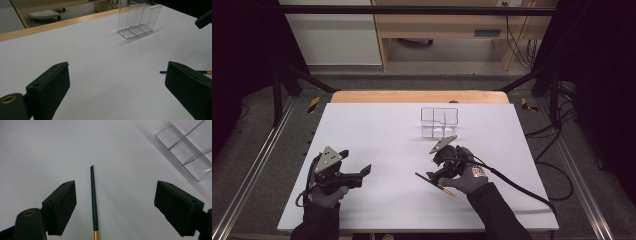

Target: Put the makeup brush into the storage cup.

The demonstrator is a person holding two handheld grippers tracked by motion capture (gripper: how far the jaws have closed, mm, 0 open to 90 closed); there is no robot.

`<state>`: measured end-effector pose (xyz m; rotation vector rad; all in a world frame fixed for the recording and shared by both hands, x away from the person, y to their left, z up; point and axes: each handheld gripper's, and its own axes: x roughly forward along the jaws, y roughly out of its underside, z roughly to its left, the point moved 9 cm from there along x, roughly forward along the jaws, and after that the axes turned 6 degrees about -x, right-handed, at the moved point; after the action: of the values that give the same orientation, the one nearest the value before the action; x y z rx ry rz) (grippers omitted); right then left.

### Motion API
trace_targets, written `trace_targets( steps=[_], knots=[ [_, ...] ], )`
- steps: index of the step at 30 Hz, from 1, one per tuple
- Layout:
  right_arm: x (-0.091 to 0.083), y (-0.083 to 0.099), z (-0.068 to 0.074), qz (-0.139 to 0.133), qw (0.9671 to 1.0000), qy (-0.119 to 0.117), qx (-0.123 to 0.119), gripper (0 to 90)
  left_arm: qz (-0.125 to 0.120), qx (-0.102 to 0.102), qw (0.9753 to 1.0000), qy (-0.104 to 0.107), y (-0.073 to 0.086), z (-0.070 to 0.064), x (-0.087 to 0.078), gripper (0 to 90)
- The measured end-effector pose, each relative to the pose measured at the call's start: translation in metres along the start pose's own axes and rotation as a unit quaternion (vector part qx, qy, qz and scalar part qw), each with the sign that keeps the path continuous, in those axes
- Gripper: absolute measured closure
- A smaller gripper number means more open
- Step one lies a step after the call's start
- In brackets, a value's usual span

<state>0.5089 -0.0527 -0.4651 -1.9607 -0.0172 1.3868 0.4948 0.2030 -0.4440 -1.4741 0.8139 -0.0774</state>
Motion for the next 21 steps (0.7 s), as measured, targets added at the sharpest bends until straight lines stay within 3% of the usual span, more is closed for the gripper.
trace_targets(
  steps=[8, 21],
  knots=[
    [0.009, 0.003, 0.004, 0.024, 0.9997, -0.011, 0.002, 21.1, 0.001, 0.000, 1.0000, 0.000, 0.000, 0.000, 0.001, 5.1],
    [0.027, 0.015, 0.011, 0.082, 0.9960, -0.034, -0.006, 28.5, 0.005, 0.002, 1.0000, 0.002, 0.002, -0.001, 0.002, 5.1]
  ],
)
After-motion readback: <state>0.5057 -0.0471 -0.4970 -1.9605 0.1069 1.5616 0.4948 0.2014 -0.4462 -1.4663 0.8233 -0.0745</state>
